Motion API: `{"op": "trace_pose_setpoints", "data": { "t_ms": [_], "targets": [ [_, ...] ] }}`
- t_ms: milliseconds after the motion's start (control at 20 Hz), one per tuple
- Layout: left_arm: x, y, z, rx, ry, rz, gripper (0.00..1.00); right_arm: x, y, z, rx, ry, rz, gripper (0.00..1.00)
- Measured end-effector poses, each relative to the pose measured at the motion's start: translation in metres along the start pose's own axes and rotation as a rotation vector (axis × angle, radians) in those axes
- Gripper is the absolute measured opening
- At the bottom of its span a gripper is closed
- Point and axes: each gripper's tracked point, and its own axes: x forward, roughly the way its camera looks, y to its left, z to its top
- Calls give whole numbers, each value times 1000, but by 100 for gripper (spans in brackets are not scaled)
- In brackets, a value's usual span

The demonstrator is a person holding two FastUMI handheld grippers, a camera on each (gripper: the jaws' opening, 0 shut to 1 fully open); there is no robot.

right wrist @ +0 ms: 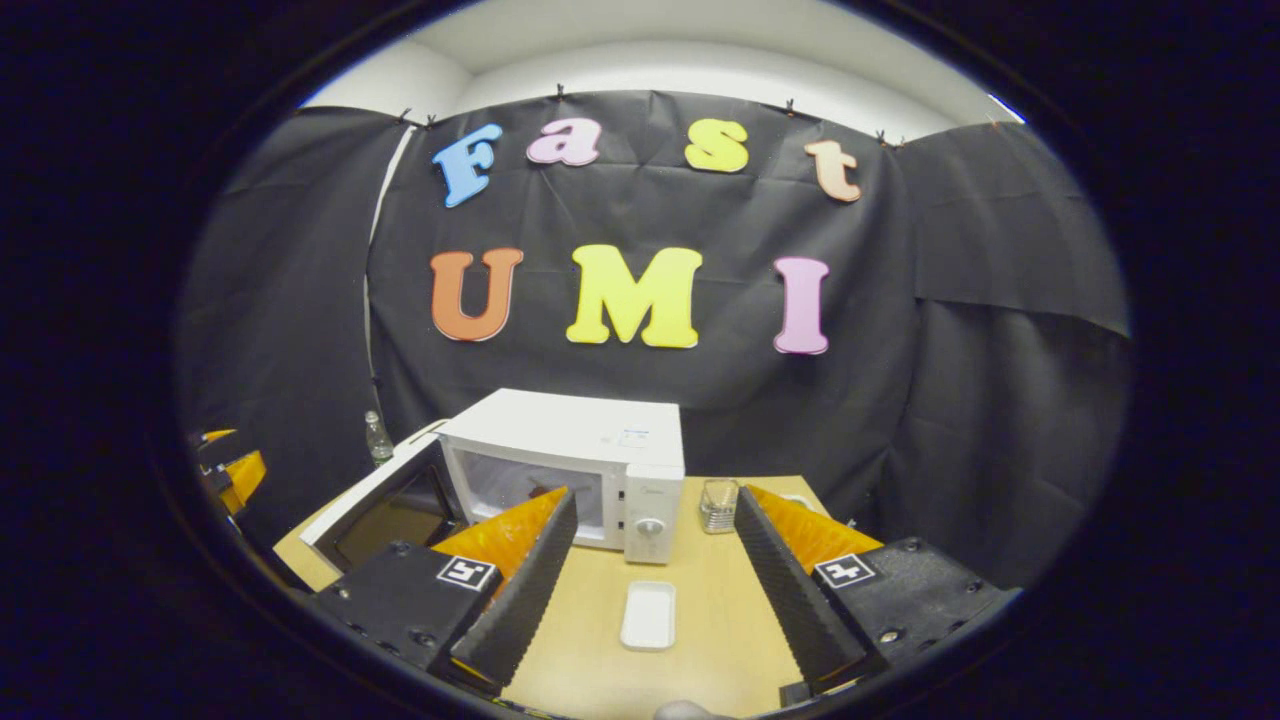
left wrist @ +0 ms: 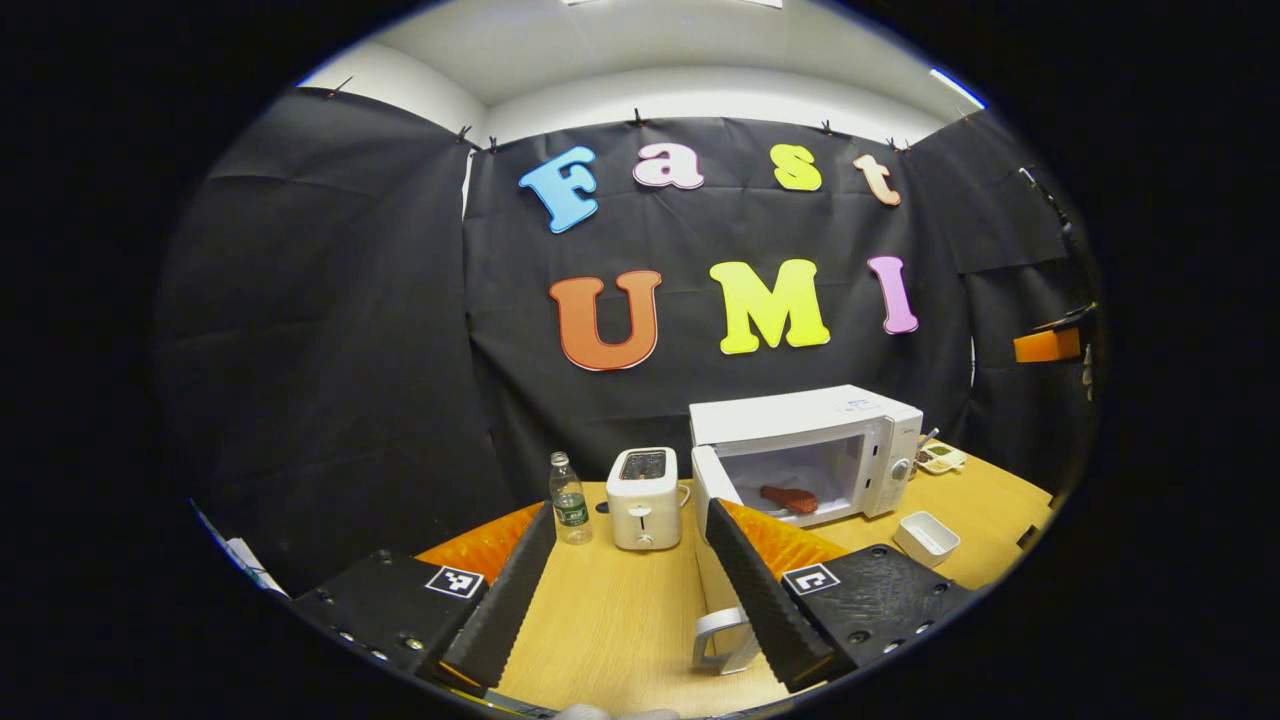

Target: Open the microwave oven with the left hand, put the food in, and close the microwave oven.

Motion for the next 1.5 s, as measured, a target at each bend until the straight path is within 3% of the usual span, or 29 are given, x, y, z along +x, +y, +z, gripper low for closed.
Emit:
{"op": "trace_pose_setpoints", "data": {
  "t_ms": [50,100,250,300,350,400,450,500,950,1000,1050,1100,1150,1300,1350,1400,1500],
  "targets": [
    [2,-1,-2,-2,3,-7,92,-5,-4,-2,9,6,-8,100],
    [4,-2,-3,-6,5,-16,88,-10,-8,-3,16,11,-15,91],
    [7,5,0,-2,-34,7,38,-18,-13,-9,8,26,-25,91],
    [7,5,-5,-8,-24,-2,21,-22,-12,-8,3,26,-24,100],
    [9,1,-12,-23,-14,-20,0,-22,-9,-6,-3,24,-18,100],
    [7,-1,-14,-40,-18,-21,0,-25,-7,-6,-11,29,-12,100],
    [9,4,-17,-48,-13,-29,0,-26,-6,-7,-21,32,-7,91],
    [11,8,-22,-37,-2,-19,0,-27,-4,-5,-25,31,-2,100],
    [18,-7,-113,-50,142,-55,0,-39,-3,-5,-21,53,12,100],
    [21,-14,-118,-56,154,-68,0,-40,-6,-5,-21,58,10,100],
    [22,-20,-123,-58,160,-75,0,-40,-7,-7,-22,65,6,92],
    [25,-26,-127,-56,171,-88,0,-42,-10,-9,-21,70,3,92],
    [28,-28,-129,-40,171,-79,0,-41,-11,-9,-23,72,0,100],
    [26,-46,-133,-71,193,-112,0,-43,-16,-11,-30,79,-11,100],
    [26,-55,-133,-76,198,-120,0,-41,-16,-12,-27,79,-6,92],
    [27,-63,-133,-77,200,-130,0,-37,-16,-11,-26,79,0,100],
    [26,-85,-131,-75,203,-168,0,-29,-21,-15,-30,84,8,100]
  ]
}}
